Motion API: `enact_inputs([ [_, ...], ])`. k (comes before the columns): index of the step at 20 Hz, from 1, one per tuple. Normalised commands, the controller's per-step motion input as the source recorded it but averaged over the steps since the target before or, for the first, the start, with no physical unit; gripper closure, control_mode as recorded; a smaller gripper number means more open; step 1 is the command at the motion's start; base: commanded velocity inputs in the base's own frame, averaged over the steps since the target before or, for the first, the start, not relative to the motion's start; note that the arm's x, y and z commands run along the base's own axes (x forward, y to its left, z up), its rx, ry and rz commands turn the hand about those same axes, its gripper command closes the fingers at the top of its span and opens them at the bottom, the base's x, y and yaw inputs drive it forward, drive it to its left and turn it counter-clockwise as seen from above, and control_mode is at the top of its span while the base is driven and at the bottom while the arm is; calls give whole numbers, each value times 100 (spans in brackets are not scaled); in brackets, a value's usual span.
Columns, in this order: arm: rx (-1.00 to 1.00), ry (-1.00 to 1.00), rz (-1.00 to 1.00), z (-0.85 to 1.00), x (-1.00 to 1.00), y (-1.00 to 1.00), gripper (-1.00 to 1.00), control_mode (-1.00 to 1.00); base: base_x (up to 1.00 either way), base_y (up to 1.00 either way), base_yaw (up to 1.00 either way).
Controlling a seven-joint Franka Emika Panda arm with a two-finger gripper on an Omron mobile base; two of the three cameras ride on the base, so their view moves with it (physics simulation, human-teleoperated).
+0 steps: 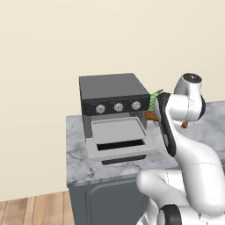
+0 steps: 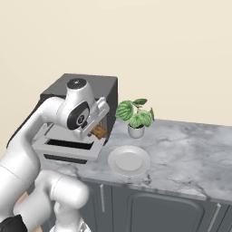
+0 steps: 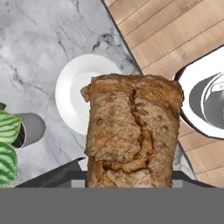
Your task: Pull the toaster oven rack outwards. Pick up the baguette from the plate and place it on the toaster oven rack. Close the toaster oven door fully and set the temperature to the lowest setting.
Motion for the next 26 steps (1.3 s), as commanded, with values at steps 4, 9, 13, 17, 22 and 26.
enact_inputs([
  [4,-5,-10,9,0,1,46,100,-100,0,0,0],
  [9,-5,-14,9,0,0,49,100,-100,0,0,0],
  [13,-4,-10,10,0,0,50,100,-100,0,0,0],
  [17,-3,-6,9,0,0,39,100,-100,0,0,0],
  [22,0,-5,9,0,2,19,100,-100,0,0,0],
  [26,0,-3,10,-5,7,8,100,-100,0,0,0],
])
